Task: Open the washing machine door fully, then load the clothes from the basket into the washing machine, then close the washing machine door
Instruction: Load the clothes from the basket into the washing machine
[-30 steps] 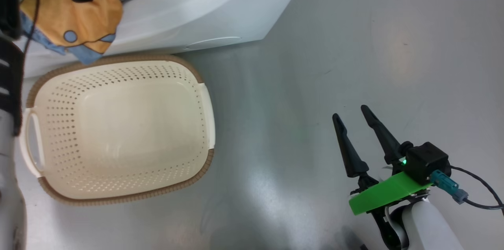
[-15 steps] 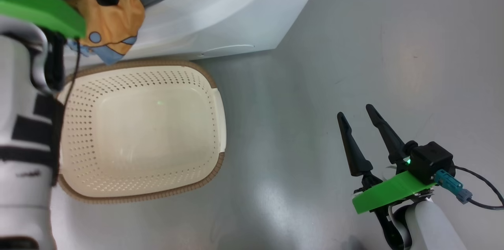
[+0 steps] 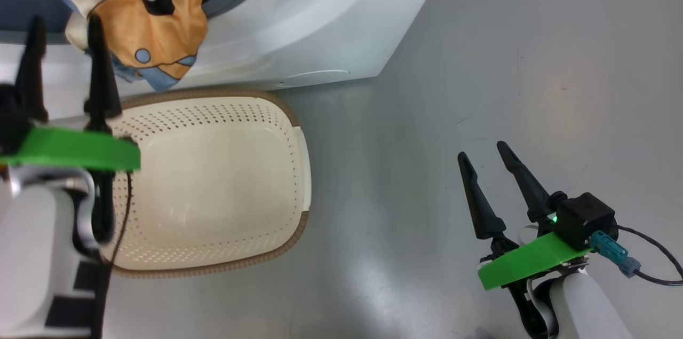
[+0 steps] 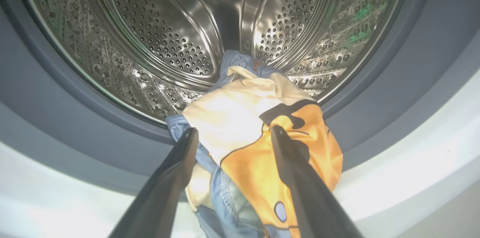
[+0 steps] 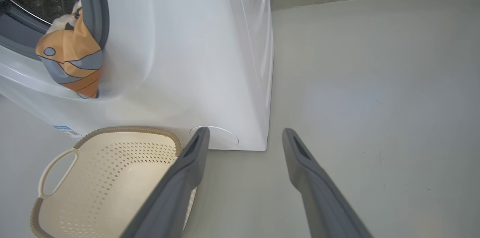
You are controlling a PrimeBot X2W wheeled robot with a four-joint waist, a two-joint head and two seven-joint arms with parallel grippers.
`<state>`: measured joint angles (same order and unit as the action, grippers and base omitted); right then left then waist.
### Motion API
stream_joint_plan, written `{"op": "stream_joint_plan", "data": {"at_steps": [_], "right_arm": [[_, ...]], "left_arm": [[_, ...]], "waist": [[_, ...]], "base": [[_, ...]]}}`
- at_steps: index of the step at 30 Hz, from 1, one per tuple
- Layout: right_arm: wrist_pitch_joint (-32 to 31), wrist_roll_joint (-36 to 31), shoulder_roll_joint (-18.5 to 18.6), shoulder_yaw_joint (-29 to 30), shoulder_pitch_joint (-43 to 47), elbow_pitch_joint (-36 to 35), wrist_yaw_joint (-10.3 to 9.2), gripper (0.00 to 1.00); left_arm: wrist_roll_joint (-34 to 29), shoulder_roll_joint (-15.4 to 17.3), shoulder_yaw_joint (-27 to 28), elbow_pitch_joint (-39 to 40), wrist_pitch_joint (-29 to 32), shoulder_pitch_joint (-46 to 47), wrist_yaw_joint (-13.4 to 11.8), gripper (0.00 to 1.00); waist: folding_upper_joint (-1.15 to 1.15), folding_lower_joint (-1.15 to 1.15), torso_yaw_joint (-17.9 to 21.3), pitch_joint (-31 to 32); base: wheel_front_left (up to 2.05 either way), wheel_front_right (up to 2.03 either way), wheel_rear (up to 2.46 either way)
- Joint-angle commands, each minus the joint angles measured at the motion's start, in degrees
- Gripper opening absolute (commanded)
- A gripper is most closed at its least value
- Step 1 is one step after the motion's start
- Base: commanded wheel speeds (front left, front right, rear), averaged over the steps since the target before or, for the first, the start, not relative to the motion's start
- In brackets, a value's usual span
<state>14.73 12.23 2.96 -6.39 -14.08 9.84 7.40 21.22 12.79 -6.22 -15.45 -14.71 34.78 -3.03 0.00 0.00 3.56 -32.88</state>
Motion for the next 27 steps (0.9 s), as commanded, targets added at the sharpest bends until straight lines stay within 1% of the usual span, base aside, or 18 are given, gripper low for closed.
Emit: {"op": "stream_joint_plan", "data": {"at_steps": [1,5,9,12,17,21,27], "right_arm": [[0.27,-0.89,-0.08,-1.4,1.31,-1.43,0.09,1.0],[0.27,-0.96,-0.08,-1.71,0.96,-1.52,0.09,1.0],[0.27,-0.97,-0.08,-1.82,0.81,-1.46,0.09,1.0],[0.27,-0.9,-0.08,-1.8,0.75,-1.44,0.09,1.0],[0.27,-0.6,-0.08,-1.71,0.63,-1.43,0.09,1.0],[0.27,-0.61,-0.08,-1.59,0.54,-1.33,0.09,1.0],[0.27,-0.65,-0.08,-1.8,0.32,-1.34,0.09,1.0]], "left_arm": [[-0.79,2.13,2.25,2.76,-0.29,-2.26,-0.6,1.0],[-1.05,1.69,3.2,5.6,-0.29,-7.14,-1.17,1.0],[-1.39,0.69,5.0,7.98,-0.29,-11.42,-2.41,1.0],[-1.89,0.39,5.75,9.07,-0.29,-13.53,-2.75,1.0],[-3.56,-0.93,7.55,11.91,-0.29,-18.09,-2.76,1.0],[-4.16,-2.96,8.46,12.14,-0.29,-21.15,-2.45,1.0],[-5.44,-4.88,9.54,11.5,-0.29,-25.37,-1.41,1.0]], "waist": [[0.0,0.0,0.07,-0.13],[0.0,0.0,0.31,-0.49],[0.0,0.0,0.57,-0.57],[0.0,0.0,0.69,-0.61],[0.0,0.0,0.72,-0.8],[0.0,0.0,0.64,-0.73],[0.0,0.0,0.91,-0.73]], "base": [[0.0,0.0,0.0],[0.0,0.0,0.0],[0.0,0.0,0.0],[0.0,0.0,0.0],[0.0,0.0,0.0],[0.0,0.0,0.0],[0.0,0.0,0.0]]}}
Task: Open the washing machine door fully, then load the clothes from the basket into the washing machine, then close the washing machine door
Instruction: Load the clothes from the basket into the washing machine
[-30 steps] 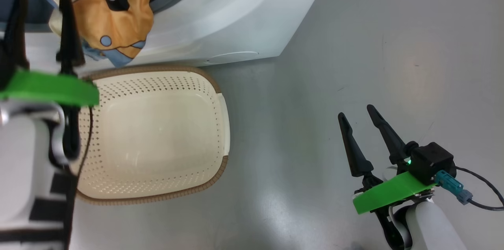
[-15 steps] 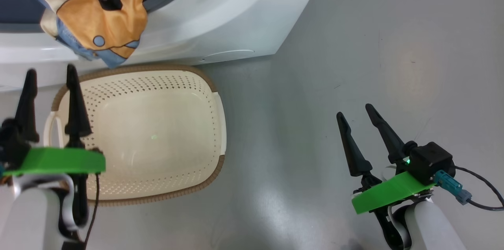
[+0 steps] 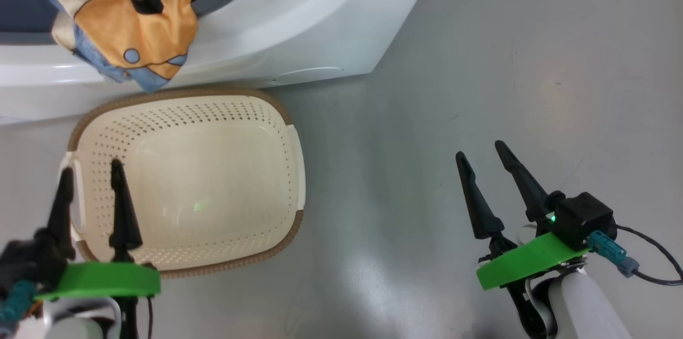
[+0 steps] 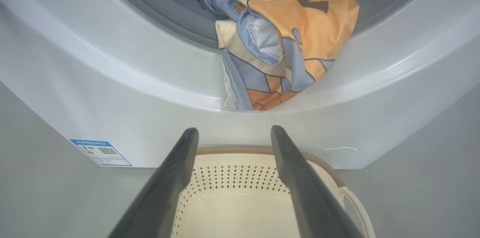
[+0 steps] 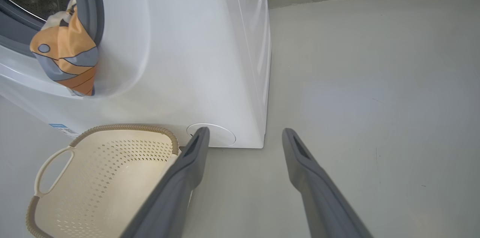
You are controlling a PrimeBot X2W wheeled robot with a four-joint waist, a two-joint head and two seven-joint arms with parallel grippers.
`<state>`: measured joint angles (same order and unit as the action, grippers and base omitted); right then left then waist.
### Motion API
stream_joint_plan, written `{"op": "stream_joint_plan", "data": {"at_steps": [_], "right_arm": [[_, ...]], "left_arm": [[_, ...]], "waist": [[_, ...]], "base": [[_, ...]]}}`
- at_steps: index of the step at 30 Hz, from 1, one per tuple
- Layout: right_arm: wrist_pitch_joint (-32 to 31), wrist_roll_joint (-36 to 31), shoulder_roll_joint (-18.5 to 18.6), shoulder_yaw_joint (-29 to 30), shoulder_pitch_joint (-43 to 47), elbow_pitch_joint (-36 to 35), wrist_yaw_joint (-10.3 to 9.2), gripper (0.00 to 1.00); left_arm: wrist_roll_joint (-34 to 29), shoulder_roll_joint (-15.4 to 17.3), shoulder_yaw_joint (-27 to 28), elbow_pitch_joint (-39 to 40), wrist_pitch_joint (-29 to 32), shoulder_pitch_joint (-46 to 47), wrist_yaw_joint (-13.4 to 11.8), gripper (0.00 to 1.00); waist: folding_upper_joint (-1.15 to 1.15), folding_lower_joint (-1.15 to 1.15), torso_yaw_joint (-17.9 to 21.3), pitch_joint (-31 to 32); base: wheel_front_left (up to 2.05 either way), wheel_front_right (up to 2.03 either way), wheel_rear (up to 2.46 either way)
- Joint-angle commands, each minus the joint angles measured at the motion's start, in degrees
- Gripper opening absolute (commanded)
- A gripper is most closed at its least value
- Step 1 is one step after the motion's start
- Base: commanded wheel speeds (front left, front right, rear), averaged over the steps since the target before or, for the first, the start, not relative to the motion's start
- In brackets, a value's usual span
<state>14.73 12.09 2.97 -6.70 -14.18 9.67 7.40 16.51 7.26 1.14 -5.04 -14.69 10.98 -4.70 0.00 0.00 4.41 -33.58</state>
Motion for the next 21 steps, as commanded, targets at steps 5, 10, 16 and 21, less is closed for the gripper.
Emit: {"op": "stream_joint_plan", "data": {"at_steps": [5,10,16,21], "right_arm": [[0.27,-0.62,-0.09,-2.12,0.05,-0.83,0.09,1.0],[0.27,-0.74,-0.09,-2.3,-0.13,-0.8,0.09,1.0],[0.27,-0.77,-0.09,-2.26,-0.2,-0.64,0.09,1.0],[0.27,-0.71,-0.09,-2.19,-0.35,-0.59,0.09,1.0]], "left_arm": [[-1.82,-0.65,3.17,1.14,-0.3,-5.33,1.2,1.0],[-2.66,-1.71,4.21,1.2,-0.3,-7.78,1.82,1.0],[-3.3,-2.79,4.74,1.2,-0.3,-8.44,2.22,1.0],[-3.47,-3.37,4.78,0.71,-0.3,-8.69,2.56,1.0]], "waist": [[0.0,0.0,0.64,-0.14],[0.0,0.0,0.75,-0.13],[0.0,0.0,0.61,-0.01],[0.0,0.0,0.54,0.14]], "base": [[0.0,0.0,0.0],[0.0,0.0,0.0],[0.0,0.0,0.0],[0.0,0.0,0.0]]}}
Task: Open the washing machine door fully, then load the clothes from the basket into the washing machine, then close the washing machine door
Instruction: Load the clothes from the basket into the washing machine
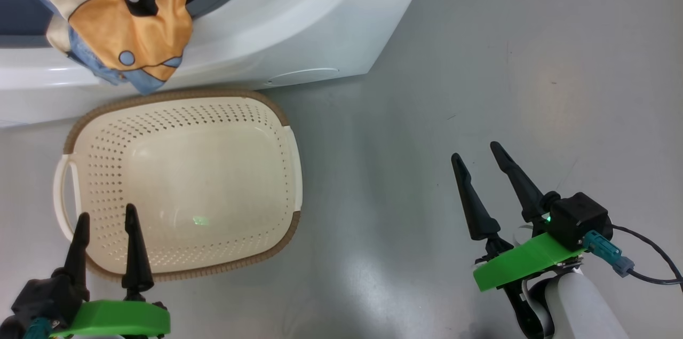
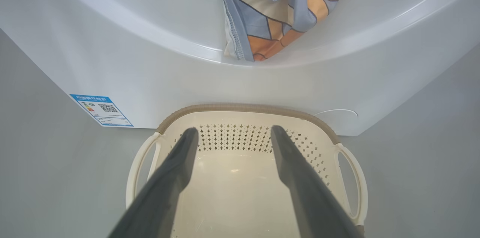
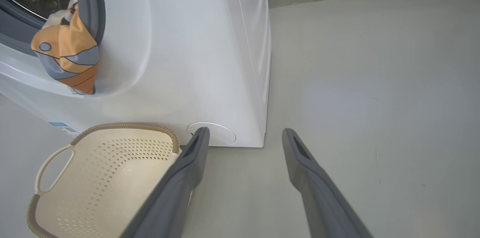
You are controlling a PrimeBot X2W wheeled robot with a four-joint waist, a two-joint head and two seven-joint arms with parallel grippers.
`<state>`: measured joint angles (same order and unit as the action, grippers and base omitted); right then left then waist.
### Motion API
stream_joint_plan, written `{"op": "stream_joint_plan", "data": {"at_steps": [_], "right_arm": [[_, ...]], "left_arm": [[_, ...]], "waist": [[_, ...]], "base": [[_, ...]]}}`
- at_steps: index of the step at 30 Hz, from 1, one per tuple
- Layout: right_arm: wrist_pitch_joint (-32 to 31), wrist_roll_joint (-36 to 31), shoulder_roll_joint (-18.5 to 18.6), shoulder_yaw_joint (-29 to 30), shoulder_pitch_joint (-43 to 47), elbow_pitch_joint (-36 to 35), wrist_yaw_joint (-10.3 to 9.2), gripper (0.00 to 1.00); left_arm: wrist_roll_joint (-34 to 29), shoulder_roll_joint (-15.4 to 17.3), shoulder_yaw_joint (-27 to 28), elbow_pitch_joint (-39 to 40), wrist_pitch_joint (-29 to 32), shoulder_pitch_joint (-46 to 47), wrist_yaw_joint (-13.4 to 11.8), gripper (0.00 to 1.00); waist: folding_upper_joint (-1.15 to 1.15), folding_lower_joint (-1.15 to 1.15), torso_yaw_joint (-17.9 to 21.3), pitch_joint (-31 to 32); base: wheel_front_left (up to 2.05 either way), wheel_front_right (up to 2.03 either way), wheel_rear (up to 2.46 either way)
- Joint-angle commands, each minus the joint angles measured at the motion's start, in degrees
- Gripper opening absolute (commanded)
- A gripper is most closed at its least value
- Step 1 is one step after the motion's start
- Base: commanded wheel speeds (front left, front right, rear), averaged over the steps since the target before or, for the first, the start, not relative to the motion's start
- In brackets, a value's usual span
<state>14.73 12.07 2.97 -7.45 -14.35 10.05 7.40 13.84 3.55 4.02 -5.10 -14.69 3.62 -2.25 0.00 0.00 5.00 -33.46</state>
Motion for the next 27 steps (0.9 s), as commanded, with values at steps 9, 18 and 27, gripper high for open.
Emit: {"op": "stream_joint_plan", "data": {"at_steps": [9,18,27], "right_arm": [[0.27,-0.58,-0.09,-1.44,-0.29,-0.77,0.09,1.0],[0.27,-0.41,-0.09,-1.44,-0.41,-0.67,0.09,1.0],[0.27,-0.3,-0.09,-1.74,-0.59,-0.36,0.09,1.0]], "left_arm": [[-1.09,-0.18,2.04,0.56,-0.3,-0.84,0.2,1.0],[-1.36,-0.45,1.78,1.12,-0.3,1.27,0.18,1.0],[-2.01,0.87,1.21,0.25,-0.19,8.9,1.93,1.0]], "waist": [[0.0,0.0,-0.13,-0.03],[0.0,0.0,-0.03,0.0],[0.0,0.0,0.18,0.66]], "base": [[0.0,0.0,0.0],[0.0,0.0,0.0],[0.0,0.0,0.0]]}}
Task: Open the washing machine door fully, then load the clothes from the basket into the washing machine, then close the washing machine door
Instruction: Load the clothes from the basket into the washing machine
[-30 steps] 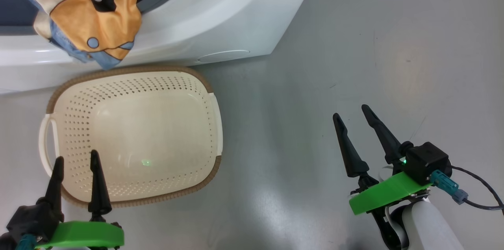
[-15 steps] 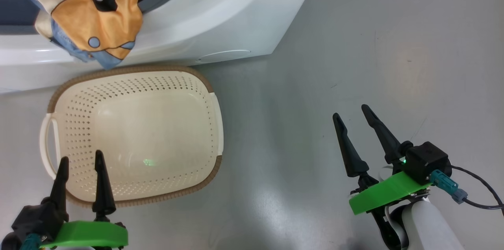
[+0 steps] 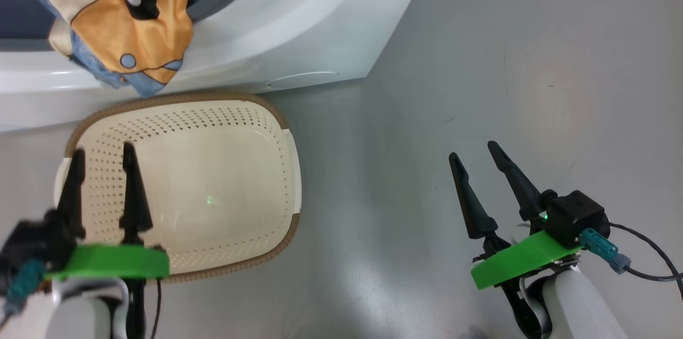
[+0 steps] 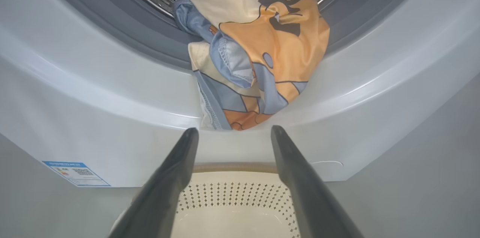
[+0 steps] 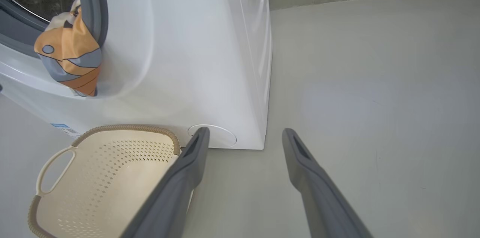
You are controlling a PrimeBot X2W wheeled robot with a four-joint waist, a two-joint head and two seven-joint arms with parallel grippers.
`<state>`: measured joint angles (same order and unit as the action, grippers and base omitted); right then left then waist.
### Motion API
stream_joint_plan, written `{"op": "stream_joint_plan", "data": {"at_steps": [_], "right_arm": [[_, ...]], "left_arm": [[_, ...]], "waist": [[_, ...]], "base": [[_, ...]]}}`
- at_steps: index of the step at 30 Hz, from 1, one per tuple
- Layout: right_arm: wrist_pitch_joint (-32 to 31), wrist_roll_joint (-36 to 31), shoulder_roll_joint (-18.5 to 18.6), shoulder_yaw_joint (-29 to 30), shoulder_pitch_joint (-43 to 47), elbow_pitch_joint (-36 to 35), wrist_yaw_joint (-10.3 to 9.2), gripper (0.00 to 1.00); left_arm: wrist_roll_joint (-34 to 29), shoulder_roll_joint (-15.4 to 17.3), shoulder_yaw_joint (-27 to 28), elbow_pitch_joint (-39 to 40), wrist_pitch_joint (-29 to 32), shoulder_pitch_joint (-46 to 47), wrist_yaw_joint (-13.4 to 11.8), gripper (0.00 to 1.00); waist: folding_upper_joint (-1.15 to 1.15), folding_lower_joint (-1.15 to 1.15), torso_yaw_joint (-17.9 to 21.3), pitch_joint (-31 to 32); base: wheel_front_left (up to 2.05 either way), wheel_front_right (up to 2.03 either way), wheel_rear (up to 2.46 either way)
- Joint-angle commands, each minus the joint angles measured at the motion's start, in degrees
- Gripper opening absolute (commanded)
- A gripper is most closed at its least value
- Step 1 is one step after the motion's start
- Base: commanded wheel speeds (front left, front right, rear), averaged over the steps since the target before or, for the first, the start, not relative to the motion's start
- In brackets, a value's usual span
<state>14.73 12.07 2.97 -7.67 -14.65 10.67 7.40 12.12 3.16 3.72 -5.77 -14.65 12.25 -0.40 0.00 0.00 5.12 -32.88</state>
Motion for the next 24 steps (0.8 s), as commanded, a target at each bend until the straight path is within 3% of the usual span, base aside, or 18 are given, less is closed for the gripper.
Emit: {"op": "stream_joint_plan", "data": {"at_steps": [1,12,24], "right_arm": [[0.27,-0.24,-0.09,-1.62,-0.31,-0.92,0.09,1.0],[0.27,-0.12,-0.09,-1.76,-0.11,-0.68,0.09,1.0],[0.27,0.52,-0.09,-2.06,0.13,-0.75,0.09,1.0]], "left_arm": [[-0.01,1.59,1.35,0.21,0.5,1.37,0.48,1.0],[1.46,6.2,0.38,-2.54,10.41,16.47,2.26,1.0],[4.11,4.75,-0.76,-5.89,18.47,19.77,1.3,1.0]], "waist": [[0.0,0.0,0.15,0.19],[0.0,0.0,1.55,1.37],[0.0,0.0,1.95,1.49]], "base": [[0.0,0.0,0.0],[0.0,0.0,0.0],[0.0,0.0,0.0]]}}
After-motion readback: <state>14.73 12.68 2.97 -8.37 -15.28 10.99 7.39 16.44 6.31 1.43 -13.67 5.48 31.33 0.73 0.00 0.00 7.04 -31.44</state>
